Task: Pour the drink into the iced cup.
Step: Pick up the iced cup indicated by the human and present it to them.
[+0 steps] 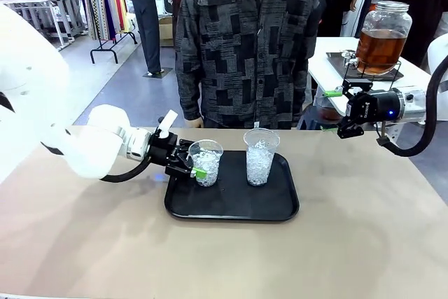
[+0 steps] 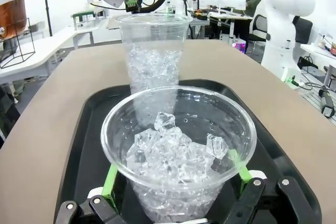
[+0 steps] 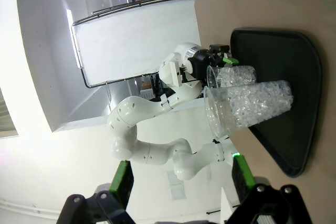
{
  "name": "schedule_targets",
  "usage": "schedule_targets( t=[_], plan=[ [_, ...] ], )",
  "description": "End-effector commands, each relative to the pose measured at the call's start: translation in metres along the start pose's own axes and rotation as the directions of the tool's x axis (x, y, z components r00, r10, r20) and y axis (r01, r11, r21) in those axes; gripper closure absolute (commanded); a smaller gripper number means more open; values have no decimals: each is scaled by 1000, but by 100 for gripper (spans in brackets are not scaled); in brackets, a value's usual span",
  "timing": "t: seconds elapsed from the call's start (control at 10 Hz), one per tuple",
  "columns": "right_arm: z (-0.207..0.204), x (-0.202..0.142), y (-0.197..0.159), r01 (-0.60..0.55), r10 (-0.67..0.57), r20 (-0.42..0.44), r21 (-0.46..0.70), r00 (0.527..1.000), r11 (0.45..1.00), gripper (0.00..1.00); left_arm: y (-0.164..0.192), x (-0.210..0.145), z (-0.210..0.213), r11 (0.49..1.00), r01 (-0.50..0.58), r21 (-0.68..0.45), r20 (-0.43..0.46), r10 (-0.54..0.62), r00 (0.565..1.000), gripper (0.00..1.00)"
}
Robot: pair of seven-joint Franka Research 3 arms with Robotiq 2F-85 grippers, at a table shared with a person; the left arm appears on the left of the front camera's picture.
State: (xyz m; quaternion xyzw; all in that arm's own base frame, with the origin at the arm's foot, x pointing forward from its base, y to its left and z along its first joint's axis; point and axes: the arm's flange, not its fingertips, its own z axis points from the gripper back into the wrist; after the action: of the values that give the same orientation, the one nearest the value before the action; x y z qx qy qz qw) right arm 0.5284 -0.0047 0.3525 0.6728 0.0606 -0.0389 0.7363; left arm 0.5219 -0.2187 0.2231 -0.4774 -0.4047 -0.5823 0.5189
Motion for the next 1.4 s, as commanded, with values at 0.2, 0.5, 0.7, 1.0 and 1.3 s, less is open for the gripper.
schedule_targets(
  t=[0.2,0.5,0.7,1.0,1.3],
  plan=[
    [0,0,0,-5,5,3,-1,1000,1000,0,4,2,-10,1000,-26,13,13,26,1000,0],
    [0,0,0,-5,5,3,-1,1000,1000,0,3,3,-9,1000,6,19,4,-6,1000,40],
    [0,0,0,-5,5,3,-1,1000,1000,0,2,4,-8,1000,-11,24,16,11,1000,40],
    [0,0,0,-5,5,3,-1,1000,1000,0,1,7,-6,999,11,37,49,-12,999,40],
    [0,0,0,-5,5,3,-1,1000,1000,0,7,61,6,997,30,71,84,-35,996,40]
  ],
)
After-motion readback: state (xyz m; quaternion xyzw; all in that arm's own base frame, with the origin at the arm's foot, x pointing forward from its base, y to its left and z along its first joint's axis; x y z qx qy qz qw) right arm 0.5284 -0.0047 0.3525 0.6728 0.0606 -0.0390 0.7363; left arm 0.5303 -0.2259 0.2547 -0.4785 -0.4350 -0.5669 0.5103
